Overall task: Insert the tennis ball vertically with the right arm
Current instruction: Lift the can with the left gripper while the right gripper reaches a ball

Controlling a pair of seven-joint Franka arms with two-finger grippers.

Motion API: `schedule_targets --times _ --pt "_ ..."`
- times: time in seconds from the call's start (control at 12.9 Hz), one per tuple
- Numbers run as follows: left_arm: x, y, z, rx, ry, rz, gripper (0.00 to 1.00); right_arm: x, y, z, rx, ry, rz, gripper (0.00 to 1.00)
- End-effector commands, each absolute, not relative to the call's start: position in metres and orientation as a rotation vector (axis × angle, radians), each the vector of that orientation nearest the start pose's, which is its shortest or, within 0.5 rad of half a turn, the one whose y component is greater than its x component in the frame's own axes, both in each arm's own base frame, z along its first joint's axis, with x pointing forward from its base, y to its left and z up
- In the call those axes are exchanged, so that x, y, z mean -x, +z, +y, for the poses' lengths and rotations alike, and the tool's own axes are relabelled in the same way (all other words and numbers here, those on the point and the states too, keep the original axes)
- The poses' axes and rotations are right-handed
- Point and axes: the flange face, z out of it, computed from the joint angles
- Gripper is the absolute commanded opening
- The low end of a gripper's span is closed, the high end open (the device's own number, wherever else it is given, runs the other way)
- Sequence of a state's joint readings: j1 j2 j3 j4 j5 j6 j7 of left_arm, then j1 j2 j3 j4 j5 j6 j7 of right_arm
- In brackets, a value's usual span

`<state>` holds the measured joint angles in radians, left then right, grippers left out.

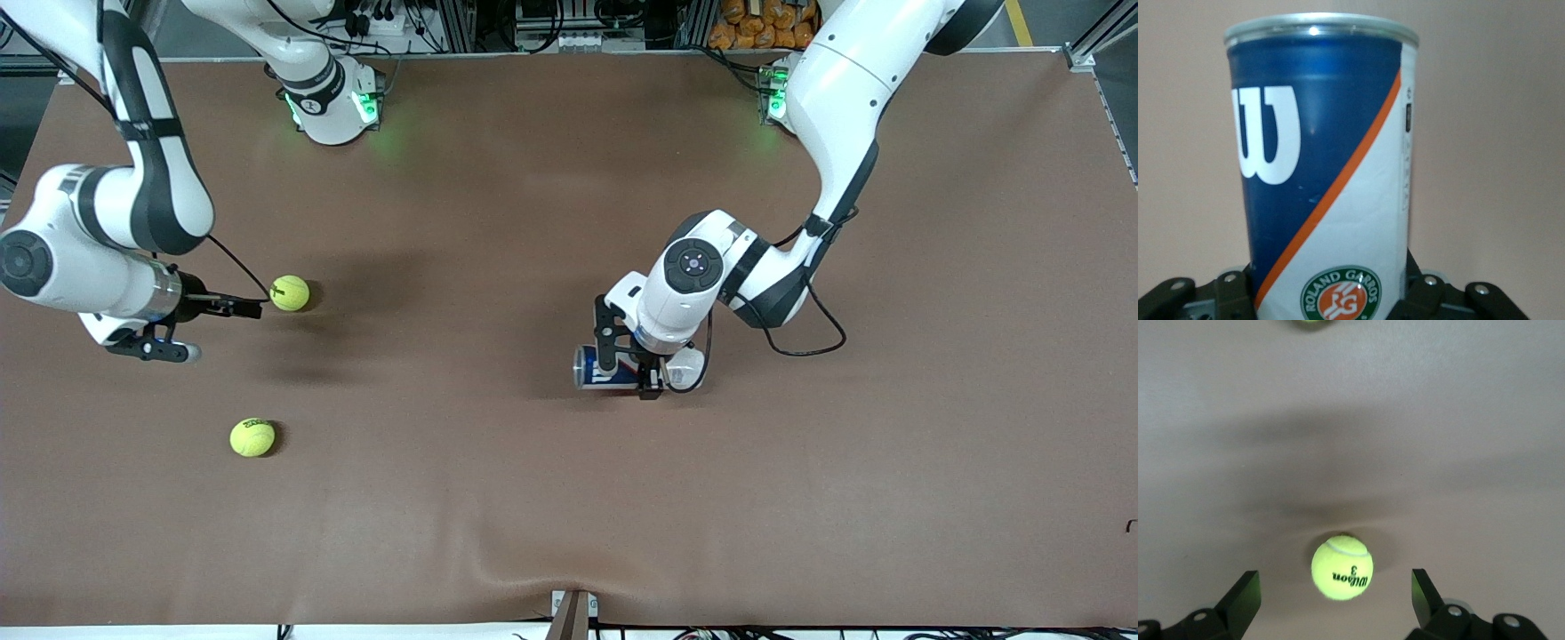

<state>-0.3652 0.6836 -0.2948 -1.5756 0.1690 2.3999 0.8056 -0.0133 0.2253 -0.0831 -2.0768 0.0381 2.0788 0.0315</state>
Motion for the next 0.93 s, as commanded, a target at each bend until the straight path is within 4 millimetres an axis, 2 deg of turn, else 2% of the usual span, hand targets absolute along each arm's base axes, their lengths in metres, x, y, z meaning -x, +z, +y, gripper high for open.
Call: schedule_targets --times 0.0,0.23,0.31,0.47,0.62,0.85 --pt "-0.596 0.294 -0.425 2.425 -0.383 2.154 0.73 -0.54 0.275 -0.059 3.087 0.374 0.246 1.0" --pt "-0.609 0.306 -0.436 2.495 -0.533 2.153 0.72 -0.528 0.244 -0.056 3.061 0.466 0.261 1.0" --pt "-0.612 0.31 -0.44 2.492 -0.57 2.169 0.72 -0.523 0.231 -0.055 3.041 0.505 0.276 1.0" --pt "-0.624 0.315 -0.442 2.441 -0.654 2.243 0.71 -0.515 0.219 -0.052 2.991 0.541 0.311 1.0" --pt "-0.633 0.304 -0.432 2.433 -0.694 2.31 0.71 -0.51 0.203 -0.051 2.971 0.58 0.312 1.0" --pt "-0.643 0.299 -0.417 2.496 -0.83 2.378 0.71 -0.505 0.183 -0.063 2.956 0.601 0.234 1.0"
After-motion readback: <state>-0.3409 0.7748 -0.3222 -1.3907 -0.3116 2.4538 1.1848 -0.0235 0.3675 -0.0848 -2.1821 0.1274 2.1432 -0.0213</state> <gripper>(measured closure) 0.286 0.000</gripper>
